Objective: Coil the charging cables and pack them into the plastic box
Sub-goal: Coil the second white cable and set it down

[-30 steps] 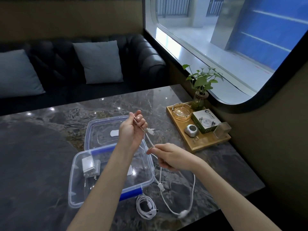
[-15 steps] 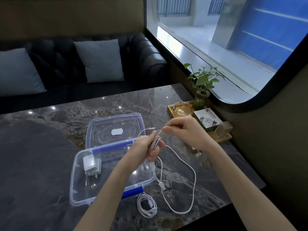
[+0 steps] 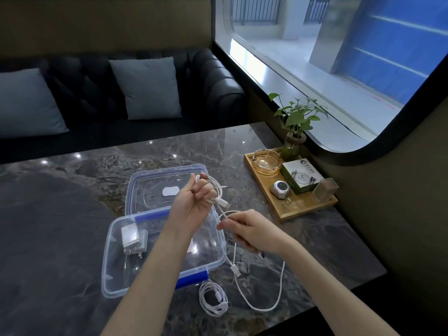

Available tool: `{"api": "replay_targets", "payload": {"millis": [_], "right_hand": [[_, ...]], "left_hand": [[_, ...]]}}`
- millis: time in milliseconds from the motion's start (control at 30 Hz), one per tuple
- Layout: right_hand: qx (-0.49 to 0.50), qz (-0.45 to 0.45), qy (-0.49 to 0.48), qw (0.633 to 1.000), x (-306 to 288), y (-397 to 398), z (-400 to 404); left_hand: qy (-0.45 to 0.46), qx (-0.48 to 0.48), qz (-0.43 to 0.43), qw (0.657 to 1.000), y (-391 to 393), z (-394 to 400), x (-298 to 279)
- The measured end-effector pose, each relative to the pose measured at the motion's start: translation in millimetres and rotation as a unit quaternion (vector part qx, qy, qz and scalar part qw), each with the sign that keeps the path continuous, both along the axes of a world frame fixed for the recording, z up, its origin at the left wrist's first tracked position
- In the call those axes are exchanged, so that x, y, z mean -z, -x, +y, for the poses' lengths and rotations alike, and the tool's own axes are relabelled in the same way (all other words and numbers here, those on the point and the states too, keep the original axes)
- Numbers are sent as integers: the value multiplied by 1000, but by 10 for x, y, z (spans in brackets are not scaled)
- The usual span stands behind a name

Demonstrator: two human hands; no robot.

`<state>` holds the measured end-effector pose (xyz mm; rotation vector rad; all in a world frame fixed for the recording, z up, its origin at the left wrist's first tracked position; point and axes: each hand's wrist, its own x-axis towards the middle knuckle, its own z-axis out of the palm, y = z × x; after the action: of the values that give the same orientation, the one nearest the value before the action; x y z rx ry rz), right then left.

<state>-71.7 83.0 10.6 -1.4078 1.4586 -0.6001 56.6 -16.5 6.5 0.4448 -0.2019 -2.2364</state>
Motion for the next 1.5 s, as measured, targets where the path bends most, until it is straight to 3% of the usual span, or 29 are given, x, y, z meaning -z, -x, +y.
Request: {"api": "replay_targets", "payload": {"millis": [200,267,367,467,533,633,733,800,1000,1133,1233,1400,1500], "right_hand": [[-69,122,18,990,-218,-91,19],[-83,193,68,975,-292,-51,9],[-102,305,156,934,-415,-2,-44],[-104,316,208,920,-470,11,-121],[-91,312,254,911,-428,23,-156],[-41,257,301,917,-301,103,-180],[18,93,264,960,-164,149,-179],[49,7,227,973,-89,120,-163],[93,-76,178,977,82,12,-38],[137,-73,174,972,188,-53,-29],[144,-37,173,974,225,-46,-36],[197,15,191,962,244,-19,-38],[210,21,176,961,244,49,-40]], "left_hand": [[54,-52,-136,988,124,29,89],[105,-54,-199,973,104,56,154],[216,-20,-325,920,58,179,253],[328,9,-448,832,67,323,304],[359,27,-472,805,80,399,303],[329,92,-431,835,56,479,256],[239,144,-328,903,12,476,161],[212,175,-278,920,-7,450,107],[105,283,-242,922,-105,419,34],[72,240,-288,924,-54,418,29],[98,174,-349,916,-16,408,82],[278,135,-482,820,1,494,132],[423,119,-564,699,-61,553,142]]}}
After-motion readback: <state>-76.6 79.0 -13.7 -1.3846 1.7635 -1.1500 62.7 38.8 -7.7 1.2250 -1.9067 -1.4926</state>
